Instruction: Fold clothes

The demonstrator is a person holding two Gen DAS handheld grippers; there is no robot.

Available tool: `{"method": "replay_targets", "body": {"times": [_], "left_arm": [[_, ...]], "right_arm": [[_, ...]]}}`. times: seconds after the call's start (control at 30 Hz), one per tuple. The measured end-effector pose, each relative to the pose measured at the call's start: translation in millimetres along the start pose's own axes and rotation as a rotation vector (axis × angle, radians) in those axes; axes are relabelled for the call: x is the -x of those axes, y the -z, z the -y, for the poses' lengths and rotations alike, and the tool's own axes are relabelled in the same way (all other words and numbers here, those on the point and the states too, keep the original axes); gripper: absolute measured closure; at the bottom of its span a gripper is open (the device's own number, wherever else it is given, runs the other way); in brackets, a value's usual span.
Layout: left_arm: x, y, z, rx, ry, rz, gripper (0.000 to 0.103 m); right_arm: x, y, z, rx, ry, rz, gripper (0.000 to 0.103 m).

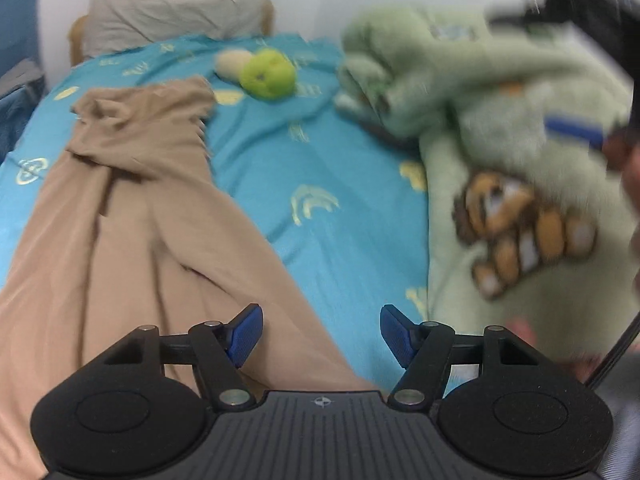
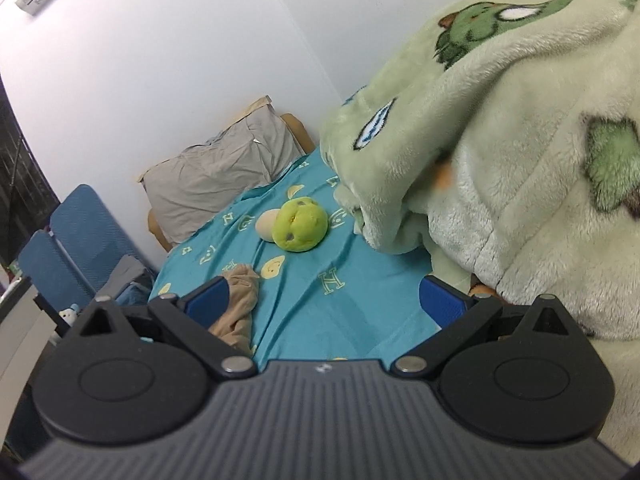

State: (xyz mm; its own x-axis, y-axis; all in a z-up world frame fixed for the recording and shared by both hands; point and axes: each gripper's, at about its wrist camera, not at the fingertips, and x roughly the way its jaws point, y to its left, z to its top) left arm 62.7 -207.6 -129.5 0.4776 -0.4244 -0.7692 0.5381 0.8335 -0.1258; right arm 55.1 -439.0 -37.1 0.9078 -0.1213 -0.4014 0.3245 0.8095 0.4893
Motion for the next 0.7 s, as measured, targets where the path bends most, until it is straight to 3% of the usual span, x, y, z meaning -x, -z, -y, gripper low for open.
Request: {"method": "replay_targets", "body": {"times": [0.2, 0.27, 0.3, 0.33, 0.43, 0.7], "left_arm": [[-17, 12, 4, 0.007, -0.065, -0.083, 0.037], [-22, 15, 4, 0.013, -0.086, -0.104, 0.057], [-21, 15, 1, 0.026, -0.089, -0.103, 0.08], [-19, 15, -3, 0.045, -0.081, -0.103, 0.096], [-12, 15, -19, 0.108, -0.049, -0.099, 0.101], [55, 6, -93, 0.392, 0.179, -0.032, 0.102]], "right_arm": [[-9, 1, 6, -0.023, 0.021, -0.031, 0.0], [-12, 2, 6, -0.02, 0.028, -0.037, 0.0], [-13, 3, 6, -0.018, 0.032, -0.041, 0.0], [-15, 4, 5, -0.016, 0.035, -0.044, 0.0], [-20, 7, 3, -0.001, 0.052, -0.062, 0.0], [-28, 16, -6, 0.035, 0.104, -0.088, 0.0]]}}
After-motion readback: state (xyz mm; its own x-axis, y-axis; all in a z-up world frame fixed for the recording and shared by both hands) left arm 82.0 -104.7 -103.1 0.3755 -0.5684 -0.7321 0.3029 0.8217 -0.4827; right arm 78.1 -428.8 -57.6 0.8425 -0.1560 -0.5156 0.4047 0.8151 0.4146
